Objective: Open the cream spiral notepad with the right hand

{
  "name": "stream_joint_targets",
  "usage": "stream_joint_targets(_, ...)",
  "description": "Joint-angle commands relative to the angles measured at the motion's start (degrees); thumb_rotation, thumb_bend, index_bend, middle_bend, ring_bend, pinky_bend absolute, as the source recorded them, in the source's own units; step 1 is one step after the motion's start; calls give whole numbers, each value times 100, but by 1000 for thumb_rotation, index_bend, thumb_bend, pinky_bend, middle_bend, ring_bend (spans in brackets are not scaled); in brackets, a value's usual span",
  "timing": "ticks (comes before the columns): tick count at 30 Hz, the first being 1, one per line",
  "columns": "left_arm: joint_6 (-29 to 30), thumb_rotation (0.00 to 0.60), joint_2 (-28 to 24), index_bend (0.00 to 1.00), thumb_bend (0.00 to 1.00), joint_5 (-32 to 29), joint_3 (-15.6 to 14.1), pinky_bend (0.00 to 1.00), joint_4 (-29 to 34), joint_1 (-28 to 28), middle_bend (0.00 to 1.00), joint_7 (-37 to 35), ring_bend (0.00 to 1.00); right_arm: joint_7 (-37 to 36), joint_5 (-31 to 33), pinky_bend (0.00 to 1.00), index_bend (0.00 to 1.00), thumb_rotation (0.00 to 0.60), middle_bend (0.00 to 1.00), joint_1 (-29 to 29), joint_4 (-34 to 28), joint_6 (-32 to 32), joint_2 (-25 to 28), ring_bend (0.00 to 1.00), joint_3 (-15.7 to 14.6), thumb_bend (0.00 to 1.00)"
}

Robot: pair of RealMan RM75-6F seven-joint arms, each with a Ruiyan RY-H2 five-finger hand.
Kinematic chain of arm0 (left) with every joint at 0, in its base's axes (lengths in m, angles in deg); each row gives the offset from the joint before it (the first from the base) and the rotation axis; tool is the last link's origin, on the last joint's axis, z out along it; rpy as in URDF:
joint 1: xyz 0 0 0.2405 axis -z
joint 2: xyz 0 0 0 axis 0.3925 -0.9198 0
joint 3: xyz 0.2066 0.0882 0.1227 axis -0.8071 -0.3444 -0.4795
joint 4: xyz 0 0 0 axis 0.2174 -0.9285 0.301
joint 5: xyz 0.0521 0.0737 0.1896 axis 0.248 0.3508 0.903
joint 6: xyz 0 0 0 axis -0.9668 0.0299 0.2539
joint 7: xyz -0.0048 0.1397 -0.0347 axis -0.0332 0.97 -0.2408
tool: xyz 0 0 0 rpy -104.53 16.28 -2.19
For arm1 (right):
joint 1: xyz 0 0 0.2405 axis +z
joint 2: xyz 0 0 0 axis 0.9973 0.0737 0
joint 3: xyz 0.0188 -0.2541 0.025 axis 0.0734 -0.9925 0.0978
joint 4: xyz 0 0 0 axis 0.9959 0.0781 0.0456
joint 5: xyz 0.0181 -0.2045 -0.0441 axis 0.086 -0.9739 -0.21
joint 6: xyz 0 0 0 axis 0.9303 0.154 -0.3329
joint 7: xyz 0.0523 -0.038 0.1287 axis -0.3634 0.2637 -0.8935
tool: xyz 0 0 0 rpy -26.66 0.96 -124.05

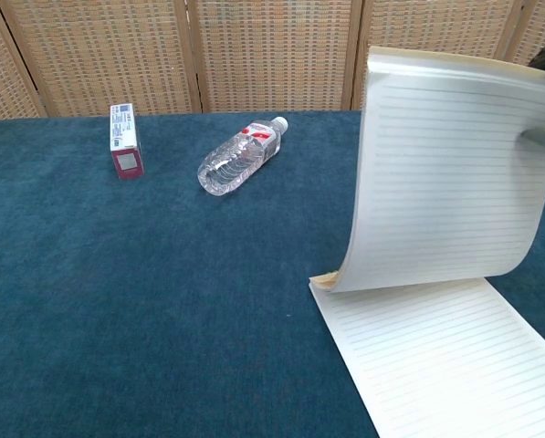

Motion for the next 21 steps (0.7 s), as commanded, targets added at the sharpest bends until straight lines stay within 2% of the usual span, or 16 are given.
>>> stream_joint_targets(1,-162,600,22,0,0,-216,110,0,-20,122,0,70,0,808,1252,317,705,600,637,802,8,-1682,39,457,646,517)
stream_joint_targets(7,-358,600,57,0,0,-653,253,0,3,237,0,187,0,927,2230,317,705,600,637,1270,1044,-2862,-697,457,1032,520)
stream_joint_targets(12,-537,600,94,0,0,-921,324,0,4,340,0,326,0,931,2806,317,703,600,601,1524,1768,-3436,-1154,420,1269,512)
stream_joint_targets(14,-622,600,114,0,0,-1024,350,0,-3,392,0,390,0,927,3014,315,597,600,467,1620,2096,-3619,-1375,320,1360,411)
stream_joint_targets(15,-647,600,122,0,0,-1065,362,0,-5,410,0,413,0,915,3087,294,442,600,310,1653,2220,-3680,-1462,212,1394,274)
stream_joint_targets(16,-671,600,129,0,0,-1102,374,0,-7,427,0,437,0,917,3141,248,246,600,152,1687,2341,-3740,-1541,106,1415,134)
stream_joint_targets(18,-719,600,143,0,0,-1169,391,0,-14,459,0,476,0,960,3223,141,35,600,5,1750,2578,-3835,-1699,4,1437,7)
stream_joint_targets(19,-740,600,149,0,0,-1200,399,0,-16,473,0,494,0,973,3278,93,3,600,0,1775,2681,-3850,-1782,0,1468,0)
stream_joint_targets(21,-787,600,161,0,0,-1272,413,0,-15,501,0,529,0,981,3515,31,0,600,0,1827,2886,-3884,-1986,0,1608,0)
